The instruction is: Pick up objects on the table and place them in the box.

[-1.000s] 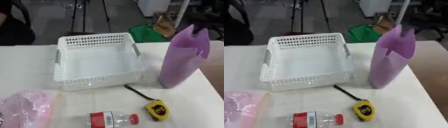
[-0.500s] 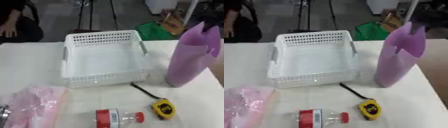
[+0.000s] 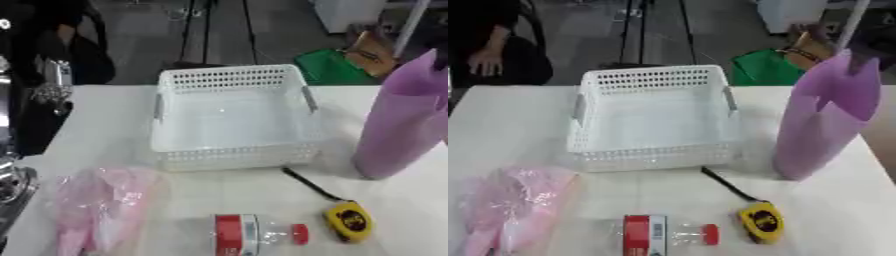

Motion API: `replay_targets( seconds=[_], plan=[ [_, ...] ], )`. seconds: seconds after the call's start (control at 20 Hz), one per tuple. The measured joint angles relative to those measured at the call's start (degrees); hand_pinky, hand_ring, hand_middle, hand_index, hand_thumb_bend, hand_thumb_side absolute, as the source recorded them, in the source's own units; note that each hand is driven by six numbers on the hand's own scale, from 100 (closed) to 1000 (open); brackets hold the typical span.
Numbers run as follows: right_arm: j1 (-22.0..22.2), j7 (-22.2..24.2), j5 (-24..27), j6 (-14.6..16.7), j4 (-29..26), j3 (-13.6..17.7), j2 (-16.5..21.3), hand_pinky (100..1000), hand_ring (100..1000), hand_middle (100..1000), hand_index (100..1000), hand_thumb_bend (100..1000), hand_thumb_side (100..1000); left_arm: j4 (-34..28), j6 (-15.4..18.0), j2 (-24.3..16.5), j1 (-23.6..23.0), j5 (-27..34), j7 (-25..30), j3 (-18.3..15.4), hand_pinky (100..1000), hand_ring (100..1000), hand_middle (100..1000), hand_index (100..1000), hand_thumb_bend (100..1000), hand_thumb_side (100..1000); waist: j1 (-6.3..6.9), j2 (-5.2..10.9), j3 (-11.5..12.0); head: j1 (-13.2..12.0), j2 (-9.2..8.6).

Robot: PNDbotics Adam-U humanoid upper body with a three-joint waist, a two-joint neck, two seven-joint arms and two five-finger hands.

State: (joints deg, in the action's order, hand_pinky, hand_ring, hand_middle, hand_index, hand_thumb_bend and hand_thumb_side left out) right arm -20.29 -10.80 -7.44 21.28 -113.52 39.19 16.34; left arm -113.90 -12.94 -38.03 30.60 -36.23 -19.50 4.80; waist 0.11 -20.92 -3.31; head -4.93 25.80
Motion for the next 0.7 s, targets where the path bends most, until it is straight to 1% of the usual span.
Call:
replay_targets(
  seconds=[0.05, 0.1, 0.15, 0.25, 0.3, 0.35, 0.4, 0.5, 0.55, 0.65, 0.7],
  plan=[
    [0.0, 0.0, 0.0, -0.1, 0.0, -0.1, 0.0, 633, 613, 566, 690, 100, 776, 0.0, -0.9, -1.1, 0.7, -0.2, 2.5, 0.7, 890, 924, 958, 1000, 100, 994, -0.06, 0.4, 0.2, 0.2, 0.27],
    [0.0, 0.0, 0.0, -0.1, 0.0, -0.3, 0.0, 633, 613, 566, 690, 100, 776, 0.0, -1.6, -2.1, 1.3, -0.4, 5.0, 1.3, 890, 924, 958, 1000, 100, 994, -0.13, 0.71, 0.3, 0.5, 0.47],
    [0.1, 0.0, 0.0, -0.2, 0.0, -0.4, 0.0, 633, 613, 566, 690, 100, 776, 0.0, -2.2, -3.1, 1.8, -0.6, 7.5, 2.1, 917, 951, 978, 1000, 100, 1000, -0.19, 0.91, 0.4, 0.8, 0.72],
    [0.1, 0.0, 0.0, -0.3, 0.0, -0.7, 0.0, 633, 613, 566, 690, 100, 777, 0.0, -3.1, -4.7, 2.3, -0.6, 12.7, 3.6, 952, 978, 1000, 1000, 100, 1000, -0.24, 1.19, 0.6, 1.4, 1.15],
    [0.1, 0.0, 0.0, -0.4, 0.0, -0.8, 0.0, 633, 613, 566, 690, 100, 777, 0.0, -3.5, -5.4, 2.4, -0.6, 15.4, 4.3, 955, 980, 1000, 1000, 100, 1000, -0.26, 1.33, 0.6, 1.8, 1.36],
    [0.1, 0.0, 0.0, -0.4, 0.0, -0.9, 0.0, 633, 613, 566, 690, 100, 777, 0.0, -3.8, -6.1, 2.6, -0.5, 18.0, 4.9, 970, 990, 1000, 1000, 147, 1000, -0.27, 1.45, 0.6, 2.0, 1.42],
    [0.1, 0.0, 0.0, -0.4, 0.0, -1.0, 0.0, 633, 613, 566, 690, 100, 777, 0.0, -4.0, -6.6, 2.7, -0.3, 20.4, 5.4, 981, 996, 1000, 1000, 175, 1000, -0.28, 1.48, 0.6, 2.3, 1.42],
    [0.1, 0.0, 0.0, -0.5, 0.0, -1.1, 0.0, 633, 613, 566, 690, 100, 777, 0.0, -4.1, -7.7, 2.7, 0.1, 25.0, 6.1, 994, 1000, 1000, 1000, 212, 1000, -0.28, 1.48, 0.6, 2.8, 1.42],
    [0.1, 0.0, 0.0, -0.5, 0.0, -1.1, 0.0, 634, 613, 566, 690, 100, 777, 0.0, -4.1, -8.1, 2.8, 0.2, 27.0, 6.3, 1000, 1000, 1000, 1000, 279, 1000, -0.27, 1.48, 0.6, 3.0, 1.42],
    [0.1, 0.1, 0.0, -0.6, 0.0, -1.1, 0.0, 634, 613, 566, 690, 100, 773, 0.0, -3.5, -8.8, 2.8, 0.5, 30.7, 6.8, 1000, 1000, 1000, 1000, 334, 1000, -0.26, 1.48, 0.6, 3.4, 1.41],
    [0.1, 0.1, 0.0, -0.6, 0.0, -1.1, 0.0, 634, 613, 566, 690, 100, 777, 0.0, -3.1, -9.2, 2.7, 0.7, 32.4, 7.0, 1000, 1000, 1000, 1000, 435, 1000, -0.26, 1.48, 0.7, 3.7, 1.4]
  ],
)
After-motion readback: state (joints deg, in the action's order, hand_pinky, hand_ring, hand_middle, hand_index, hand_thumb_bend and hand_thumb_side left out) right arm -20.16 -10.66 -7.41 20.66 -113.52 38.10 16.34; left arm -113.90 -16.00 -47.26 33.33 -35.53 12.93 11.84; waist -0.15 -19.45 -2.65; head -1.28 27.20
